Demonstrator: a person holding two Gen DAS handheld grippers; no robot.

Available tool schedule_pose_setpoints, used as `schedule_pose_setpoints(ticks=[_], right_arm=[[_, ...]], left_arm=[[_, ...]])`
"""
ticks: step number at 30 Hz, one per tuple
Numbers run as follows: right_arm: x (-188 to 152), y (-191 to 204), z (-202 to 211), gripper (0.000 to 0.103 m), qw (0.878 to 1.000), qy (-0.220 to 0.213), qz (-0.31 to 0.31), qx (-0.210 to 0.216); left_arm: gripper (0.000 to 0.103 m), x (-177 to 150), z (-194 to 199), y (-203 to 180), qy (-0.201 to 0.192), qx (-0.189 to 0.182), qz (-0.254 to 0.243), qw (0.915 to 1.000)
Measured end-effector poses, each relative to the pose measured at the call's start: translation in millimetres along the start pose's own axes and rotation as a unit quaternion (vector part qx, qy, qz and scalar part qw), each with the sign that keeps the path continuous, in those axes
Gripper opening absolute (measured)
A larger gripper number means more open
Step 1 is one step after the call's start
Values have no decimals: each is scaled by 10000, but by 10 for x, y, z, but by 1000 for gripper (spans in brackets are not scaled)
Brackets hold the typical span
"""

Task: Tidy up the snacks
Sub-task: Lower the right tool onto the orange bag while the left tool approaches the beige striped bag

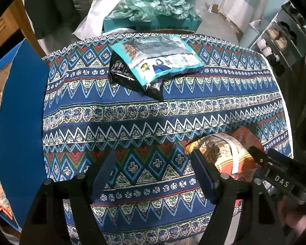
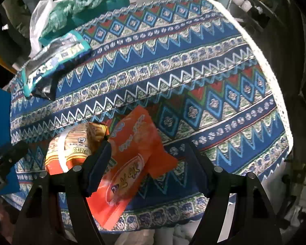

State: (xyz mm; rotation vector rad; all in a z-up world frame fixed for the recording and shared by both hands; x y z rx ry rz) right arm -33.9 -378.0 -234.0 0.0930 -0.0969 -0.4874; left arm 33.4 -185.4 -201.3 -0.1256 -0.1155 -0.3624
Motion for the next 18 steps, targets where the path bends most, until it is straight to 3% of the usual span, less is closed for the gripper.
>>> schedule_pose_setpoints(ticks=[9, 18], right_arm=[[-23, 308, -182, 76, 9994, 104, 329, -30], [151, 695, -276, 77, 9953, -178, 943, -101]], left_arm=[[78, 29, -67, 155, 118, -61, 216, 9997], [78, 28, -57, 266, 153, -63, 339, 9993]])
Point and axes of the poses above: each gripper's, at about its wrist camera, not at the fingertips, and z roughly against the way its jaws point, y to its left, x to its top, the point moved 3 cm from there along -z, roughly the way its jaws point, and after that the axes turned 9 degrees about y, right-handed, at the moved point
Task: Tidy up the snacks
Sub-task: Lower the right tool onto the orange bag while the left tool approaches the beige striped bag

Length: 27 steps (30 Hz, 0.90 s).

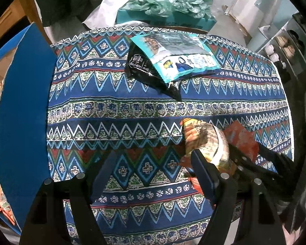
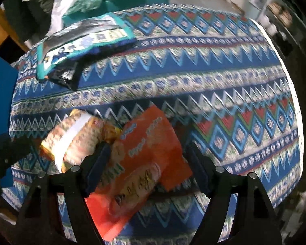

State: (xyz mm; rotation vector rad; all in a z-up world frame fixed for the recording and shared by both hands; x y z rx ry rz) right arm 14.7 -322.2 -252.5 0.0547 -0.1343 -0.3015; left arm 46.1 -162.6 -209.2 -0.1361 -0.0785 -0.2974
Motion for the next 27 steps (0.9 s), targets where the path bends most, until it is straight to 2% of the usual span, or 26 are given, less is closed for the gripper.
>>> schedule_pose_setpoints(ticks=[4, 8, 17, 21, 27], right_arm=[[152, 150, -83, 77, 9997, -48, 219, -7], [158, 141, -74, 77, 10000, 59, -15, -47], [-217, -57, 53, 77, 9976, 264, -629, 93], [-314, -159, 151, 77, 9963, 180, -837, 122], [-454, -263, 346, 77, 9968, 190, -754, 202]], left_arm=[[78, 8, -11, 51, 23, 8, 66, 10000], [78, 10, -23, 82, 33, -2, 92, 10000], [78, 15, -69, 89, 59, 22, 74, 10000], [78, -21, -80, 99, 67, 60, 26, 10000], [78, -72, -105, 166, 112, 94, 63, 9999]])
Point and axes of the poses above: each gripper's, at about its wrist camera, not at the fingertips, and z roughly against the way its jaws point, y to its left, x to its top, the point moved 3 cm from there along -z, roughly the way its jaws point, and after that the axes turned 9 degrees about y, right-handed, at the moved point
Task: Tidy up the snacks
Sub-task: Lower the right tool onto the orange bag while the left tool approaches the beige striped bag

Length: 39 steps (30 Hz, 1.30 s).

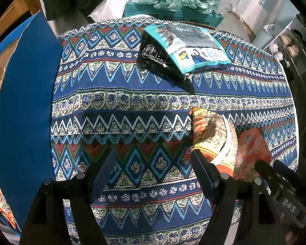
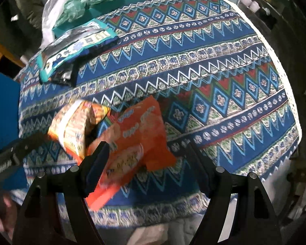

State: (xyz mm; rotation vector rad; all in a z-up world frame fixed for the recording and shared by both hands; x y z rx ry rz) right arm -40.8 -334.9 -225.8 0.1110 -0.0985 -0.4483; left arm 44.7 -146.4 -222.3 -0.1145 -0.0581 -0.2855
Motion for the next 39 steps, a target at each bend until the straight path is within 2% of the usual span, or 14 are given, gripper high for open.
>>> schedule_pose_setpoints(ticks=[4, 12, 16, 21, 29, 34, 39], right_arm=[[-132, -7, 42, 77, 9993, 15, 268, -248], [-212, -130, -63, 77, 9981, 195, 262, -531], [-115, -196, -150, 77, 9971, 227, 188, -695], [82, -269, -297, 77, 9971, 286, -21, -704], [505, -347, -407, 77, 9963, 108, -226, -820], [534, -398, -241, 77, 9964, -16, -359, -767], [492, -417, -92, 77, 9982, -126, -531, -237]], left_arm=[[78, -2, 9, 9, -5, -19, 49, 10000], [78, -40, 43, -147, -42, 24, -185, 9998], [78, -46, 43, -180, -31, 43, -226, 9997], [78, -51, 33, -153, 16, 59, -176, 9998], [78, -18, 7, -136, 54, 23, -124, 9999], [78, 10, 1, -122, 66, -38, -77, 9999], [78, 20, 28, -143, 19, -85, -85, 9999]])
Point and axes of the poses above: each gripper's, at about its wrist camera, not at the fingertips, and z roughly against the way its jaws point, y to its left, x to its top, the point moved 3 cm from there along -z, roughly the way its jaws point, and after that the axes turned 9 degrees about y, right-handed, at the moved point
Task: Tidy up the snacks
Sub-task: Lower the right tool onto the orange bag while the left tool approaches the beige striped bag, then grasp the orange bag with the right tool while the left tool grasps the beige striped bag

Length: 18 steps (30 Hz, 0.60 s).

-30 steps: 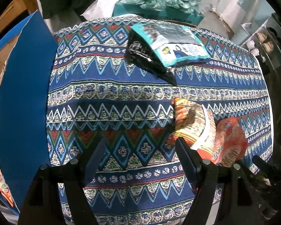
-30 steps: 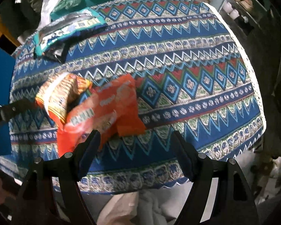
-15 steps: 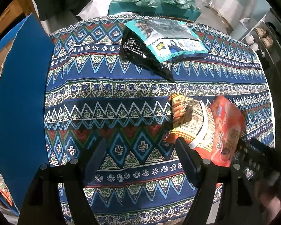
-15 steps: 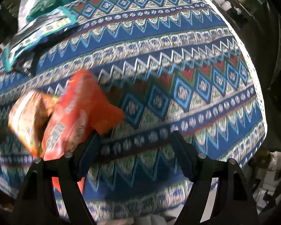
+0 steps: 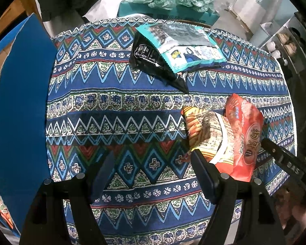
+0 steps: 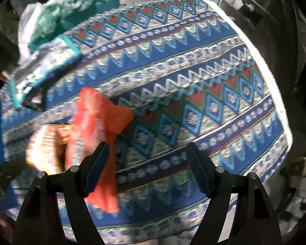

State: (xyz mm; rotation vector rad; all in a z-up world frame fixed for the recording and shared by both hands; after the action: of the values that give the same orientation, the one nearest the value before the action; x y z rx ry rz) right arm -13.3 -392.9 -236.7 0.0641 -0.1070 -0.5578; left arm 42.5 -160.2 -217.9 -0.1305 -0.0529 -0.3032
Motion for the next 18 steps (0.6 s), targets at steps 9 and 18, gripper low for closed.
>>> schedule_pose_setpoints(ticks=[9, 18], right_arm=[[-48, 478, -124, 77, 9979, 95, 228, 595], [24, 722, -457, 77, 9980, 367, 346, 373]], left_arm=[[78, 2, 7, -70, -83, -13, -92, 9999], [78, 55, -36, -42, -43, 27, -2, 10000]])
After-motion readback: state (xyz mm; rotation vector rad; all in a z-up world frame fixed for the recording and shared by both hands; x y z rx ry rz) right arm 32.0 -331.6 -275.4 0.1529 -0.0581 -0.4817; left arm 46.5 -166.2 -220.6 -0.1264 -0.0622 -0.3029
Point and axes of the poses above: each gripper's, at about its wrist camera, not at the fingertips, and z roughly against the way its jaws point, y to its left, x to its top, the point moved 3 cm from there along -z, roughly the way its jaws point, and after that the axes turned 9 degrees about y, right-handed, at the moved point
